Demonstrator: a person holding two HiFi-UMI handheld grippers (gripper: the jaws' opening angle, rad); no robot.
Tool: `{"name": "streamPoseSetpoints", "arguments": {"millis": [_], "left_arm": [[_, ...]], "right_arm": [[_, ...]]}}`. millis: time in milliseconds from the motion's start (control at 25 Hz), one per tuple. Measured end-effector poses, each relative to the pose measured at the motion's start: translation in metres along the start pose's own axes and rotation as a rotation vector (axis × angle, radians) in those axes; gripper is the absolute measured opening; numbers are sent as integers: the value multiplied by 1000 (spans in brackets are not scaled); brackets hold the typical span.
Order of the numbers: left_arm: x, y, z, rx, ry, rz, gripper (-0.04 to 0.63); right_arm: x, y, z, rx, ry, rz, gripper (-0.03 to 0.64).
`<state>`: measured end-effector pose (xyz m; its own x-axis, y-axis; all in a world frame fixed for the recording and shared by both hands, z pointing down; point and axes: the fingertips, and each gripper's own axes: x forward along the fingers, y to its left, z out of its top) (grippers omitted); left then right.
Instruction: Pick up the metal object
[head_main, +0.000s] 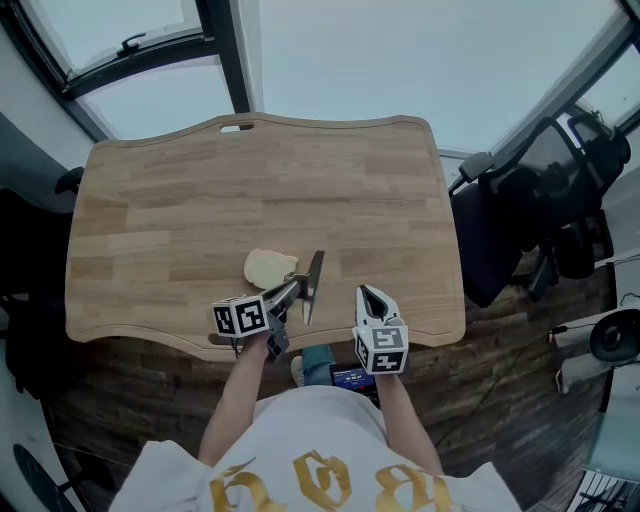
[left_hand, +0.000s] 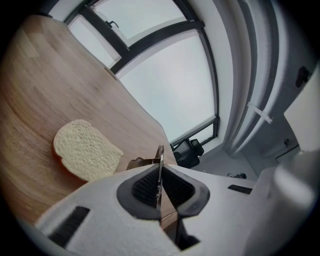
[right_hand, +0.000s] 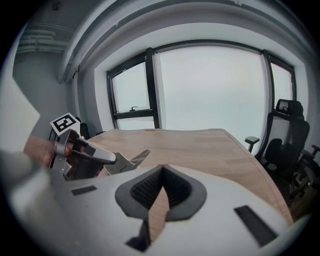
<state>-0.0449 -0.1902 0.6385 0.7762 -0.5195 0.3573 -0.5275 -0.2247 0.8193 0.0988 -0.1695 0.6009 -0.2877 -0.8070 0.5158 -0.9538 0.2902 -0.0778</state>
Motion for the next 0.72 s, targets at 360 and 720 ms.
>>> {"name": "streamPoseSetpoints", "arguments": {"millis": [360,720], "left_arm": [[-14,-27,7,52,-21,-16,29],[-39,-57,22,66,-114,-66,29]], "right_arm": [[-14,5,11,-8,-46,-1,11],[-24,11,18,-19,-85,9,11]]}}
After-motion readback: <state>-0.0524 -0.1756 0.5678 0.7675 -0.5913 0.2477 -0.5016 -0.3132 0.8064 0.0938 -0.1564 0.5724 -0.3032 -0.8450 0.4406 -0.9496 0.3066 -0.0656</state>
